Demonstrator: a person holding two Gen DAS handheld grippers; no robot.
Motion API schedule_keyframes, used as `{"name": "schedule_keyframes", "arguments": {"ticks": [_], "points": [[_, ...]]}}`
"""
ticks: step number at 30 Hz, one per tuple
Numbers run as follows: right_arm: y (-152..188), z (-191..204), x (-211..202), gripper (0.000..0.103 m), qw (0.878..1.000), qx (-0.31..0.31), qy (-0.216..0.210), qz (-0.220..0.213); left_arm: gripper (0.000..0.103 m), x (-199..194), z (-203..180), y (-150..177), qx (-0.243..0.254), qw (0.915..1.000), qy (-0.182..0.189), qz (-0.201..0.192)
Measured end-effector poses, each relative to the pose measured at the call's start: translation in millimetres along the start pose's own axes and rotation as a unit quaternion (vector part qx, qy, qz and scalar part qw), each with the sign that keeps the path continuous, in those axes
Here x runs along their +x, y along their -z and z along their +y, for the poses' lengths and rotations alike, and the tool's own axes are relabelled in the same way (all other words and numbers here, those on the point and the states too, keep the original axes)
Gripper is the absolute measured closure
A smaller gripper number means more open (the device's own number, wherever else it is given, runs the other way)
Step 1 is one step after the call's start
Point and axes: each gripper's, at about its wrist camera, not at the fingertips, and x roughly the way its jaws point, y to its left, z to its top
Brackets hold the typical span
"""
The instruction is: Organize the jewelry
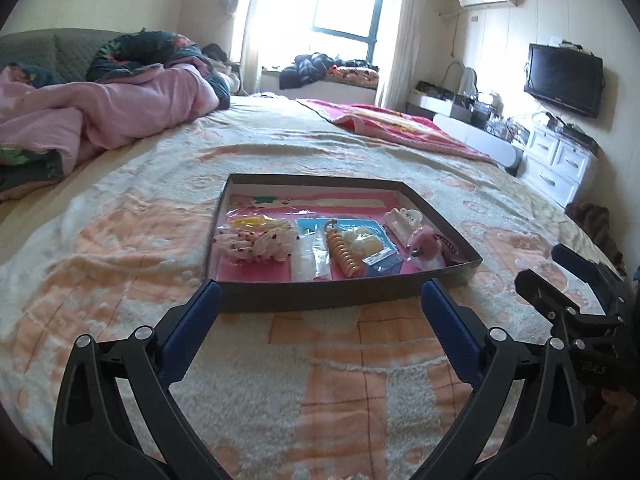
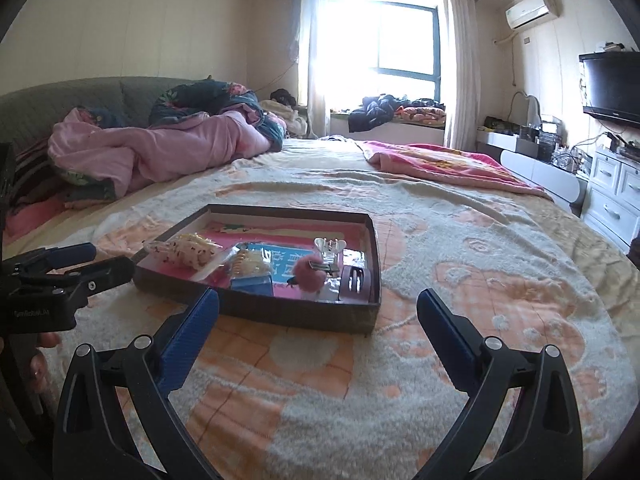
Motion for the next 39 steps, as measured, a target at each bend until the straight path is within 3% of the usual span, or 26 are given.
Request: {"name": "schedule_keyframes", "arguments": {"ticks": [11, 17, 39], "points": [[35, -5, -26, 0.006, 0.999, 0.032, 0.017, -0.032, 0.011, -14, 8, 22, -0.011, 0.9996, -0.014, -0.023], [40, -3, -19, 0.006, 0.998, 0.024, 0.029, -0.041, 0.011, -16, 9, 25, -0.013, 0.9991, -0.02, -0.036], [38, -5, -18, 0.006, 0.998, 0.036, 0.026, -0.043, 0.011, -12, 6, 27, -0.006, 0.9989, -0.037, -0.029]]}}
